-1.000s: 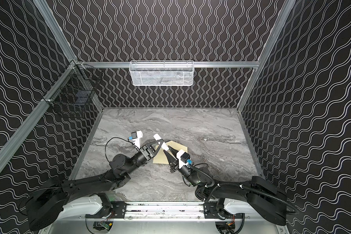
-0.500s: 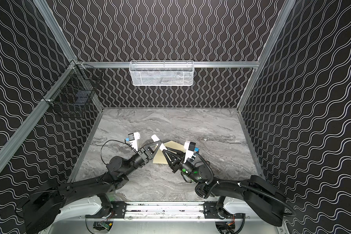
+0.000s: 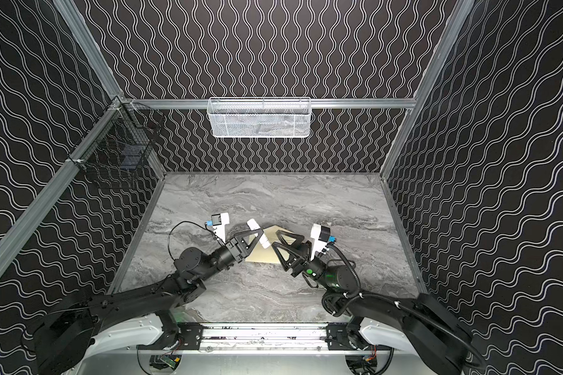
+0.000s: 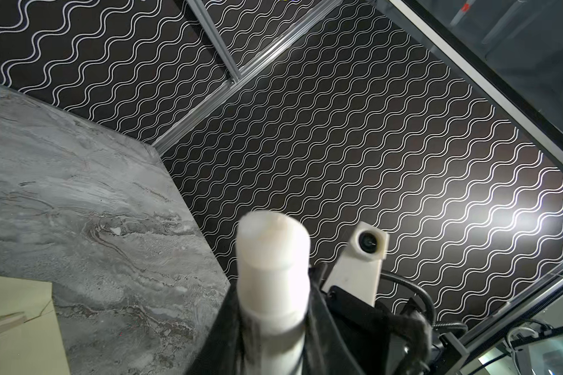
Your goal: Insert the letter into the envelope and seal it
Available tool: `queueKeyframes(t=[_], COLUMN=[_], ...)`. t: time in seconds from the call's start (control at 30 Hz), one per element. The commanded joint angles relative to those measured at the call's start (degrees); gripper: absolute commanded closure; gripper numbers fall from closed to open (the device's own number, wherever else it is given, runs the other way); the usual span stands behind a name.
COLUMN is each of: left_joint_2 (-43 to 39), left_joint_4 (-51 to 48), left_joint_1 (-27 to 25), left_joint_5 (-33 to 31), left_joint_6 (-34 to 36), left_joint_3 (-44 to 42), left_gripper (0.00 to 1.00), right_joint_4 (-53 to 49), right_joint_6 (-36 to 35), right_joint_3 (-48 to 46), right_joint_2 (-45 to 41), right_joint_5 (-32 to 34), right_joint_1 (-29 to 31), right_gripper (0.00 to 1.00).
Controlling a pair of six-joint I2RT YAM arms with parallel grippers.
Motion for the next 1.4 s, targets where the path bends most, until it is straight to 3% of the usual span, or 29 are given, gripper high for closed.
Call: queueKeyframes(t=[0.0,0.1,0.2,0.33,0.5,0.83,1.17,1.37], left_joint_2=[0.53,-0.04,-1.27,-0.02,3.83,6.03,5.49,5.69], left_joint_4=[-3.06,-5.02,-9.03,-7.94,-2.58,-0.87,0.42,0.96], left_joint_1=[-0.02,0.11,0.11,0.33,0.91,0.91,0.90,0.82], left_joint_5=[0.96,0.21,-1.65,-4.83,-6.16,-5.35,-4.56,-3.79], left_joint_6=[-1.06,-1.13,-1.04,-4.60,-9.62,-11.99,-11.81,-11.89], left_joint_3=[1.97,2.66,3.62,3.14,3.27,3.87,3.15,3.07], left_gripper=[1.00,1.00,1.00,1.00,1.00,1.00,1.00,1.00], right_joint_4=[-22.15,-33.61,-35.26,-27.70,-18.39,1.95,7.17,6.46], right_joint_6=[-23.74,-38.12,-50.39,-65.05,-75.55,-77.48,-73.91,-72.30], right_joint_3=[4.02,7.07,6.97,2.52,-1.09,-2.05,0.41,1.30], right_joint_2=[-6.14,-10.77,-12.27,-12.89,-8.94,6.09,12.71,13.35], right_joint_5=[-0.18,4.21,8.20,13.60,16.63,19.74,20.22,19.53], right_joint_1=[-0.15,-0.05,0.55,3.52,4.30,5.27,5.42,5.66], right_gripper=[0.37,0.37,0.37,0.36,0.33,0.33,0.56,0.65])
